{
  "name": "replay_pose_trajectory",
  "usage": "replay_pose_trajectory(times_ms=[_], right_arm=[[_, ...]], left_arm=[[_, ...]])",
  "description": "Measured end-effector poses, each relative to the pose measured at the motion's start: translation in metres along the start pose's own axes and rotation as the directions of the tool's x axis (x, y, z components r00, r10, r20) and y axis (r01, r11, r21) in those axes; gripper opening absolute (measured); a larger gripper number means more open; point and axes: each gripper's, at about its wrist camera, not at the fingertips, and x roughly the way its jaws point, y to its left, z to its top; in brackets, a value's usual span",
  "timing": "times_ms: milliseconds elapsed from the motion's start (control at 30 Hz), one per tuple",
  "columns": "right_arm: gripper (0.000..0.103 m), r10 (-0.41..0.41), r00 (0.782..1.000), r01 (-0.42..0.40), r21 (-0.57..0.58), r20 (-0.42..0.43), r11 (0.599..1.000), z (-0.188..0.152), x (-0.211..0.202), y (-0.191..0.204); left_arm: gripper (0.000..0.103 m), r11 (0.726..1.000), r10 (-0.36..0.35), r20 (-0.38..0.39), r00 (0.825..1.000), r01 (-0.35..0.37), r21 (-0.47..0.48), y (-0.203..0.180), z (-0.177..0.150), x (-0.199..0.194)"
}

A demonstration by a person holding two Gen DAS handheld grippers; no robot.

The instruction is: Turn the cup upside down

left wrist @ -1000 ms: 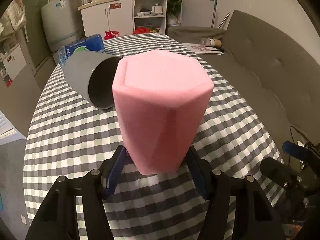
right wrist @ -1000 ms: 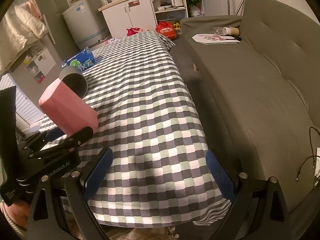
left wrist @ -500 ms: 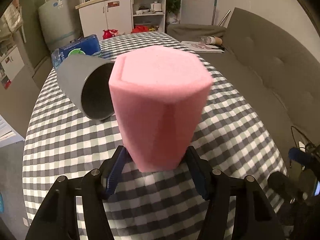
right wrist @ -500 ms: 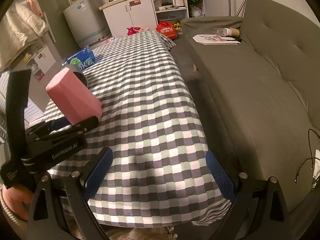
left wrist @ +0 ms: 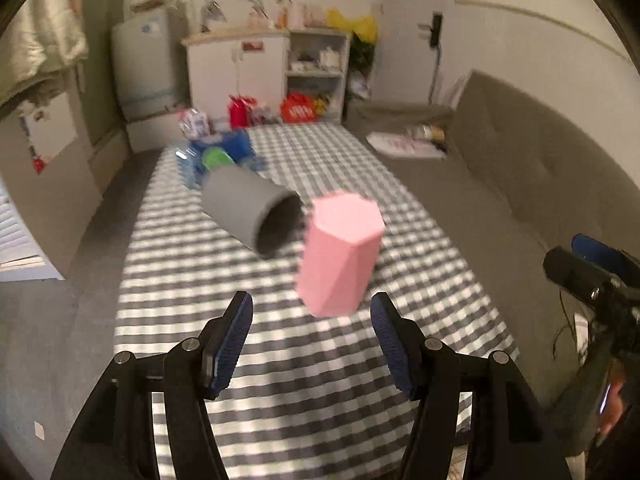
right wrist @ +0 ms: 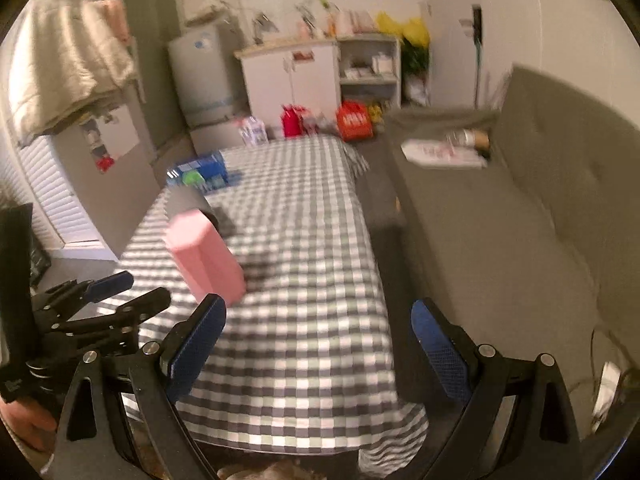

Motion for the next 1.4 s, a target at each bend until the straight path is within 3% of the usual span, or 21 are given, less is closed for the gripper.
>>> replay_pose_trajectory(times_ms=[167,267,433,533,667,767,933,1400], right_arm=[[0.094,0.044,0.993,-0.040,-0.042,0.107,0.998,0.006,-0.026,0.017],[0.094,0.068,0.988,-0.060,-0.063,0.138,0.996,-0.007,-0.030,0.030],[0.094,0.056,0.984,-0.045,-0.070,0.169,0.997,-0.035,-0.020,0.047],[0.099,0.037,0.982,-0.026,-0.059,0.183,0.998,-0.051,-0.013,0.052],[0.103,0.020,0.984,-0.007,-0.073,0.175,0.997,-0.061,-0.006,0.057],[0.103,0.020,0.985,-0.010,-0.059,0.172,0.998,-0.060,-0.004,0.055],[0.103,0.030,0.982,-0.023,-0.040,0.186,0.999,-0.061,-0.006,0.049],[0.103,0.033,0.980,-0.024,-0.049,0.196,0.999,-0.062,-0.008,0.055]], left_arm=[[0.064,0.996,0.072,0.156,0.985,-0.061,-0.071,0.017,-0.007,-0.046],[0.065,0.992,0.117,0.208,0.971,-0.105,-0.065,0.021,-0.018,-0.058],[0.079,0.993,0.118,0.267,0.957,-0.105,-0.061,0.026,-0.035,-0.064],[0.090,0.992,0.124,0.269,0.955,-0.113,-0.055,0.027,-0.041,-0.062],[0.091,0.993,0.117,0.249,0.961,-0.109,-0.046,0.022,-0.051,-0.060],[0.102,0.988,0.151,0.273,0.950,-0.140,-0.060,0.024,-0.054,-0.066],[0.103,0.985,0.171,0.313,0.934,-0.153,-0.081,0.029,-0.060,-0.076],[0.103,0.982,0.186,0.304,0.934,-0.169,-0.083,0.031,-0.065,-0.076]])
